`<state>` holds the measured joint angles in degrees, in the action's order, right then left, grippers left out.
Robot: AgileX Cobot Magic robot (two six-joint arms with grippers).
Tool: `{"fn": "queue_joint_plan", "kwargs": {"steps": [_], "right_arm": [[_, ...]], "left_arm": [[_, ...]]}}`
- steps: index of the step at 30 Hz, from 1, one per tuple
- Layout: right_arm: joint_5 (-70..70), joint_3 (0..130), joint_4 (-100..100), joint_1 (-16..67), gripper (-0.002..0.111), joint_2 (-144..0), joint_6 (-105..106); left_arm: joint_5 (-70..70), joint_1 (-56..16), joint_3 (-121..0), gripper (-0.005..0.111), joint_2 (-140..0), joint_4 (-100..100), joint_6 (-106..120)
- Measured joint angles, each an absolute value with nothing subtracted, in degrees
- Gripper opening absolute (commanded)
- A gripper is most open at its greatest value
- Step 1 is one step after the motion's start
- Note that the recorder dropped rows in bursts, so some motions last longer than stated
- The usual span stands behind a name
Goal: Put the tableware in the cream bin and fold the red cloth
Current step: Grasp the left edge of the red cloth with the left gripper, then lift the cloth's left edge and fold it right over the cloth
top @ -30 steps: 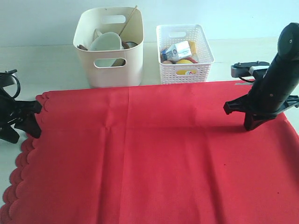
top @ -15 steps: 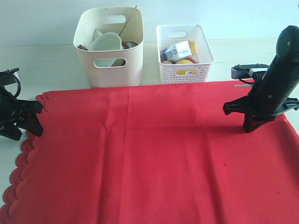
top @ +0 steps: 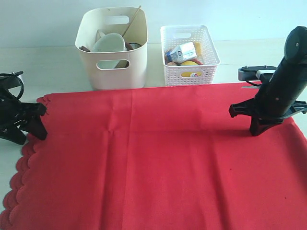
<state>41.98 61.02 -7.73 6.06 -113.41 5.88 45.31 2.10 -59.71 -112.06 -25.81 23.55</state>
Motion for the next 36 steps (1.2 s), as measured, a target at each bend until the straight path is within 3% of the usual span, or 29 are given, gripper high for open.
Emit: {"fn": "queue_joint_plan", "kwargs": {"steps": [19,22,26,36], "right_arm": [[41.9,61.0,-8.1,6.1,0.0,-113.4,5.9],[41.7,61.0,-8.3,6.1,0.0,-113.4,5.9],[41.6,61.0,-8.3,6.1,0.0,-113.4,5.9],[41.4,61.0,-9.7,6.0,0.0,-113.4,6.8]], "left_arm": [[60.6,2.0,-61.4,0.056,-116.7,-35.9,32.8],[61.3,1.1,-61.4,0.04,-116.9,-36.2,33.5],[61.4,0.4,-61.8,-0.001,-118.0,-36.2,34.0],[63.8,0.4,-63.0,0.001,-116.2,-37.2,34.2]]}}
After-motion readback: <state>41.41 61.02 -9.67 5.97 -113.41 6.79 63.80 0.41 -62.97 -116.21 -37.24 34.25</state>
